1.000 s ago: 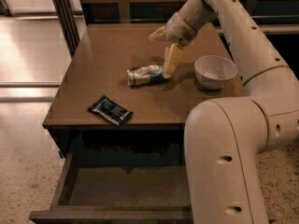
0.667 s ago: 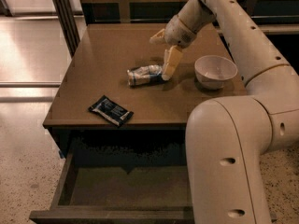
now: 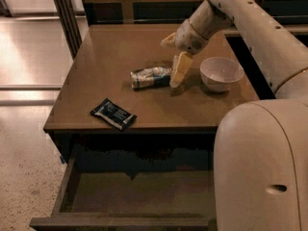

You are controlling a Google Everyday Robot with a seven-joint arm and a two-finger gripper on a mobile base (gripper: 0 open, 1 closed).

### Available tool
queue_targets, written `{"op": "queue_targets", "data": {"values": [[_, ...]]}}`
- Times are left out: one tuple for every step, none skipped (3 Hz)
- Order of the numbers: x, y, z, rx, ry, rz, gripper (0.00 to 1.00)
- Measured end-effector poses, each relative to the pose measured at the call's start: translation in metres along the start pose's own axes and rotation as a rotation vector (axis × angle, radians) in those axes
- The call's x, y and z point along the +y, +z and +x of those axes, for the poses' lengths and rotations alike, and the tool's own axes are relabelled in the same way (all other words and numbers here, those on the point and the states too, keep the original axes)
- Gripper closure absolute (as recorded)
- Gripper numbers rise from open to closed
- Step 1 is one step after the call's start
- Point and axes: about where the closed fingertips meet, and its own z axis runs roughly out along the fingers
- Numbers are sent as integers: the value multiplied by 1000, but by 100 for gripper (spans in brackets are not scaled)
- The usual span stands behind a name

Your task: Place redbull can into top drawer

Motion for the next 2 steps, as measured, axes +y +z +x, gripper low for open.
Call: {"op": "queue_targets", "data": {"values": [[22, 6, 13, 9, 31, 35, 0], [23, 10, 13, 9, 33, 29, 0]]}}
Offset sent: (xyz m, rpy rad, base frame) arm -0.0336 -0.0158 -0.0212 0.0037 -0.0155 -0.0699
